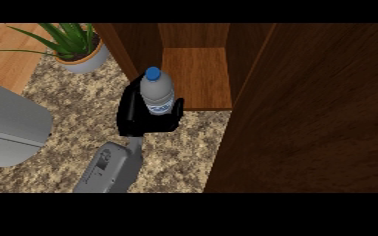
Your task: Pick up the bottled water, place it into the cabinet and close the cabinet
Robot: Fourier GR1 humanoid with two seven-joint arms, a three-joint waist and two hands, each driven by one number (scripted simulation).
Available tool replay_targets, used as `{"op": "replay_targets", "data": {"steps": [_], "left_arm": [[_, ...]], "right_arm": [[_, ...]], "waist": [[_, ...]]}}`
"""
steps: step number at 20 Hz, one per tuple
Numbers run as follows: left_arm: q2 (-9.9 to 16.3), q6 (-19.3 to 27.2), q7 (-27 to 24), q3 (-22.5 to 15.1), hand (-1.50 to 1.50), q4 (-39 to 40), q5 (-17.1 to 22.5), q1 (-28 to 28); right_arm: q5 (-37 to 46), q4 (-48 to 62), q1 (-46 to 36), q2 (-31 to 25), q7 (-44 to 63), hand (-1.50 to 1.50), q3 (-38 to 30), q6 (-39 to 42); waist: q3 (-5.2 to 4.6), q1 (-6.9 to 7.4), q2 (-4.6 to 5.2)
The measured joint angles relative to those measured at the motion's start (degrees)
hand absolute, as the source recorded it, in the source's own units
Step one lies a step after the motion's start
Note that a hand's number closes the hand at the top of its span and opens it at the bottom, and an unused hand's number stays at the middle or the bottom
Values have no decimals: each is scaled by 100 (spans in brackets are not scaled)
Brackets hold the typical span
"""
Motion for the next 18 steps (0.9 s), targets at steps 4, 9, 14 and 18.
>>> {"op": "replay_targets", "data": {"steps": [4,9,14,18], "left_arm": [[10,349,67,-26,150,144,-37,-425],[2,728,114,-6,150,673,-127,-1046],[1,920,68,89,150,1350,-192,-1652],[14,981,48,314,150,2143,-267,-2329]], "right_arm": [[5,-2,81,-22,-37,-150,97,-39],[2,2,156,-39,-152,-150,187,-93],[-24,-20,281,-157,-334,-150,179,-134],[-55,-20,228,-204,-314,-150,116,-105]], "waist": [[-1,-4,0],[-1,-20,4],[0,-42,8],[-1,-65,20]]}}
